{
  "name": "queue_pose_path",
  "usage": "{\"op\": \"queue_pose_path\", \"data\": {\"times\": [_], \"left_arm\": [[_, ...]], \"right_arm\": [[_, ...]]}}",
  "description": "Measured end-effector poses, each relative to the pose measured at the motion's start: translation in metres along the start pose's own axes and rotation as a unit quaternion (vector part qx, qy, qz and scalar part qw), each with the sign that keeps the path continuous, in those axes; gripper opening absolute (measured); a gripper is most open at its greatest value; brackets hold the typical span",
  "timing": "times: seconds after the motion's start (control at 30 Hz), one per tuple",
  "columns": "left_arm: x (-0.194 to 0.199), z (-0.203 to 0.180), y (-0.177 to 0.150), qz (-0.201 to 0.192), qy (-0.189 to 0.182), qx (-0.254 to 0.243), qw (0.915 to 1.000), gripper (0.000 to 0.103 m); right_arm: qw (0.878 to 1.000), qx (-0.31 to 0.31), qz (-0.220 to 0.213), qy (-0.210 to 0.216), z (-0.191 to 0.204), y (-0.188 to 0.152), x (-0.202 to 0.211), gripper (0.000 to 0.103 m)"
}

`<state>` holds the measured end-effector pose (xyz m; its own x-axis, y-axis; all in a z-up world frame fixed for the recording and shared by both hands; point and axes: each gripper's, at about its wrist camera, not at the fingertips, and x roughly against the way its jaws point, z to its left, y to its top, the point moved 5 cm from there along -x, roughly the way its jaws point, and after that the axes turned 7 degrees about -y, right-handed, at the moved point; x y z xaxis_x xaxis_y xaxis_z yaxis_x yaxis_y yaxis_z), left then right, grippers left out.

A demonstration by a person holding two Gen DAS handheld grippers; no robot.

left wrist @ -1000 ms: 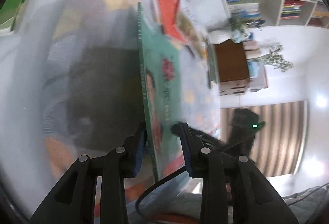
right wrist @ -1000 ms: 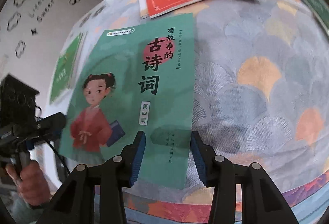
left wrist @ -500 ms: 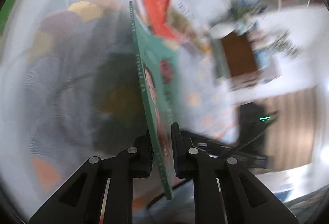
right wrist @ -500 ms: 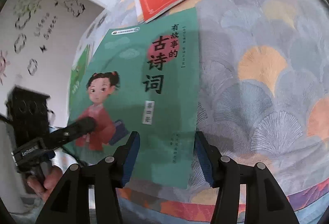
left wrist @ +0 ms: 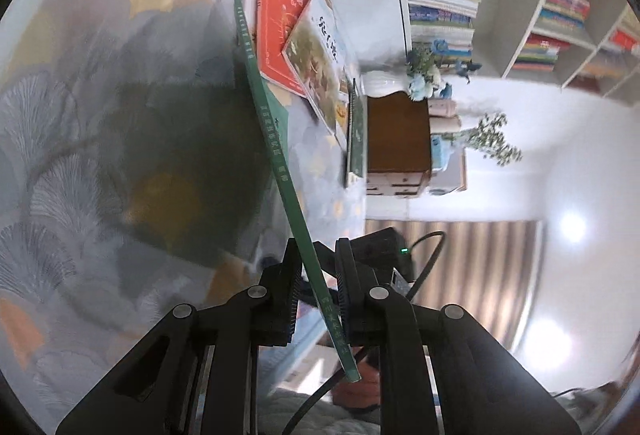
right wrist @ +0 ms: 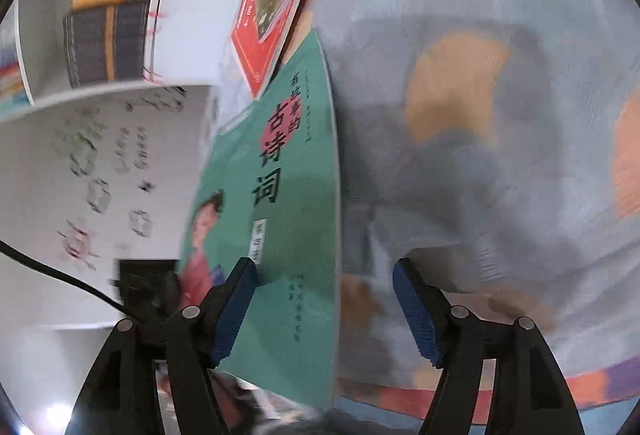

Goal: Organize books

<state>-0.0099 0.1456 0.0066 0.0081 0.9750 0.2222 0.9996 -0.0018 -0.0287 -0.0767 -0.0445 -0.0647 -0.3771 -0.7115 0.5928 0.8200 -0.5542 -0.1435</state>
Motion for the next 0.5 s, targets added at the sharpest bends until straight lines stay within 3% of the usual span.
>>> {"op": "queue_pose_path", "data": {"times": [0.1,0.17,0.2,0.3,0.4,0.5], "left_arm": [[0.001,0.001,0.000,0.002,0.003,0.002,1.0000,0.013],[0.000,-0.001,-0.001,0.007,0.020,-0.011,0.9997,0.013],[0.000,-0.003,-0.001,0.008,0.031,-0.021,0.9993,0.013],[-0.001,-0.013,-0.002,0.013,0.065,-0.061,0.9960,0.013],[0.007,-0.030,-0.006,0.010,0.076,-0.097,0.9923,0.013],[0.023,-0.046,-0.007,-0.005,0.064,-0.118,0.9909,0.016]], "right_arm": [[0.999,-0.009,0.010,0.034,0.002,-0.006,-0.007,0.065],[0.999,0.008,0.007,0.041,0.008,-0.011,-0.007,0.049],[0.999,0.019,0.004,0.034,0.011,-0.012,-0.005,0.048],[0.996,0.083,-0.016,-0.016,0.026,-0.011,0.004,0.047],[0.977,0.191,-0.046,-0.085,0.062,-0.024,0.010,0.047],[0.958,0.258,-0.061,-0.108,0.094,-0.034,0.013,0.047]]}}
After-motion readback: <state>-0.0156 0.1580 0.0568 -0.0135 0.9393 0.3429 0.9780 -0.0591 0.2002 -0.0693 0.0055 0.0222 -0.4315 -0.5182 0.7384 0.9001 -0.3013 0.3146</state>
